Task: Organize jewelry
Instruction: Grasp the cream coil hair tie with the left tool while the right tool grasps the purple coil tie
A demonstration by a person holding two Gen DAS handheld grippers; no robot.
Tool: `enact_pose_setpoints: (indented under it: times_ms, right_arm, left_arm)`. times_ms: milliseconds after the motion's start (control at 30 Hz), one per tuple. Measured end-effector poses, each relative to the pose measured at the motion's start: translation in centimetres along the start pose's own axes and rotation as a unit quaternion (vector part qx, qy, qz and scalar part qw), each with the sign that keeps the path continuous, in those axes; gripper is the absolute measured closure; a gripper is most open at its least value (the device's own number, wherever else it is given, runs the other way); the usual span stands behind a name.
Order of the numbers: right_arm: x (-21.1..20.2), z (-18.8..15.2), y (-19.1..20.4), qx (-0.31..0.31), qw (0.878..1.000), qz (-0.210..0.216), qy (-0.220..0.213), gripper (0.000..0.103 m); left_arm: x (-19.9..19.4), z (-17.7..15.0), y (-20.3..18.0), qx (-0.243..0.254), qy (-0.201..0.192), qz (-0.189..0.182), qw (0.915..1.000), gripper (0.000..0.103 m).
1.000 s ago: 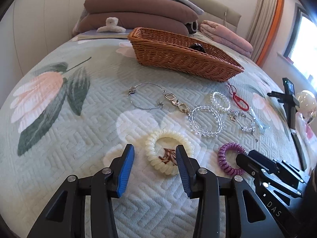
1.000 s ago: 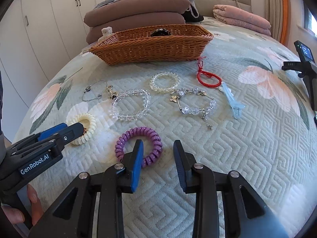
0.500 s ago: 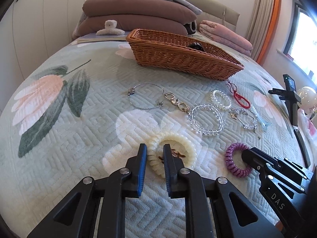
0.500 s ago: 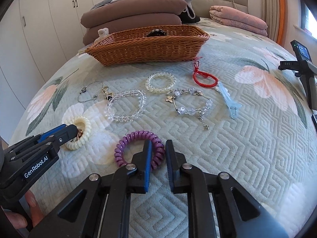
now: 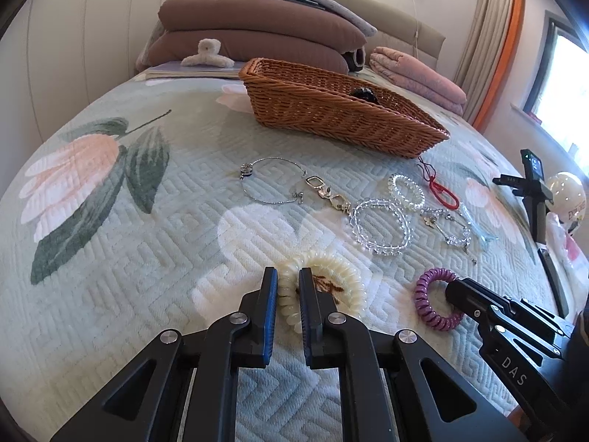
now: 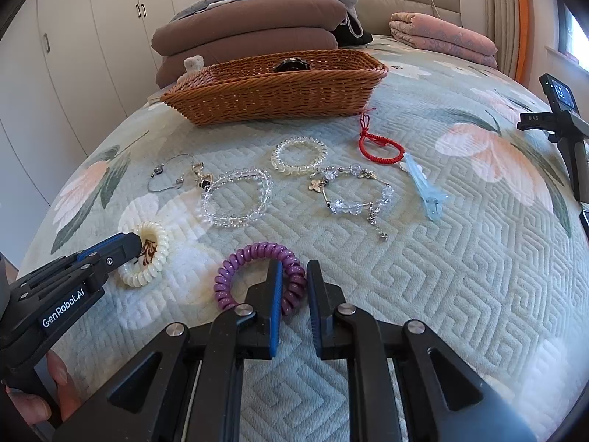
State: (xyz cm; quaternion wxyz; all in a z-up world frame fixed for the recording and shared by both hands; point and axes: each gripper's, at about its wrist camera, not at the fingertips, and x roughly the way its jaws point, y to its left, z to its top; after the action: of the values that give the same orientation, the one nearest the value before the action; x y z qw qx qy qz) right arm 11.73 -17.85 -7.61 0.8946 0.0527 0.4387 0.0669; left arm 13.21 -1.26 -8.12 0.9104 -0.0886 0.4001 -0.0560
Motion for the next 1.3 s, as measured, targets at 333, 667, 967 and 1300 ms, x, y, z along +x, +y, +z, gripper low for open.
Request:
enact_pose_setpoints:
  times_ms: [333, 667, 967, 1300]
  right_arm:
    - [-0.7, 0.0, -0.1, 0.003, 1.0, 0.006, -0.012, 0.088]
    - [-0.8, -0.1, -0.1, 0.005, 1.0, 0.008, -0.014, 0.088]
    - [-1.5, 0.2, -0.4, 0.007, 1.0, 0.011, -0.024, 0.088]
    - [-3.1, 2.6, -0.5, 0.009, 0.999, 0.017, -0.044, 0.088]
  left_arm:
    - [-0.3, 0.0, 0.1, -0.003, -0.008, 0.001, 1.0, 0.092]
    - [-0.6, 0.1, 0.1, 0.0, -0.011, -0.004, 0.9999, 0.092]
    - [-1.2, 0.4, 0.1, -0.006, -0.017, -0.011, 0.9998, 0.092]
    - [-3.3, 3.4, -0.3, -0.014, -0.042, -0.04, 0.9982, 0.092]
